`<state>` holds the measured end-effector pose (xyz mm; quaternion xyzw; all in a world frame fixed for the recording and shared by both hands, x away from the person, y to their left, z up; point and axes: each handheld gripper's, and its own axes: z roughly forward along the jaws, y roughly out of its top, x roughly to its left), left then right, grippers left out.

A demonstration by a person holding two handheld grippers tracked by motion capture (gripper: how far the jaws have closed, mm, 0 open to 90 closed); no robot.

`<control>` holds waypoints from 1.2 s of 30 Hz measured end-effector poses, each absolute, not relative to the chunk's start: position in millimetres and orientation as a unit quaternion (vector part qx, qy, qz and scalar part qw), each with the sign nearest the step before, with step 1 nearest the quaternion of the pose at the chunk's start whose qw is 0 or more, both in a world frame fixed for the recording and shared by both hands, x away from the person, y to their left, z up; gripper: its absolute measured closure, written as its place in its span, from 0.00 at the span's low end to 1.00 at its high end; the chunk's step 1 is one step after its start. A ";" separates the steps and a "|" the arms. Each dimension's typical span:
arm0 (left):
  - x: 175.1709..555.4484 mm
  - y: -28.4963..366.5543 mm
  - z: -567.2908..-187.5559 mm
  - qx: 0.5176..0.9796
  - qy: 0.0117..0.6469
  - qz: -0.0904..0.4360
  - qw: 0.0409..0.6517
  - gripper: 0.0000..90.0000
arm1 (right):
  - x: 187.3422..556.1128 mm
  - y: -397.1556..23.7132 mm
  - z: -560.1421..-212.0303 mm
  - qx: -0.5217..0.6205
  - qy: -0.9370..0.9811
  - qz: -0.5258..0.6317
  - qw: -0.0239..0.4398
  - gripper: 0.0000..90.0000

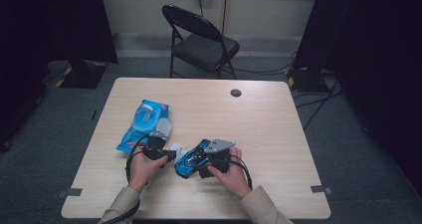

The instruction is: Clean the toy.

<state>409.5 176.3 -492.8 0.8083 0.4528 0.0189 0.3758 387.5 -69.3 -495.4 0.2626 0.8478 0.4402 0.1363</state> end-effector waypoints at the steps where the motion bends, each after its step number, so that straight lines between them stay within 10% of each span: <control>1: 410.4 174.3 -493.1 0.805 0.456 0.018 0.379 0.92 | 387.5 -69.4 -495.4 0.263 0.848 0.440 0.136 0.15; 36: 438.2 136.6 -492.5 0.813 0.446 0.030 0.373 0.92 | 387.6 -70.2 -496.3 0.261 0.846 0.445 0.136 0.15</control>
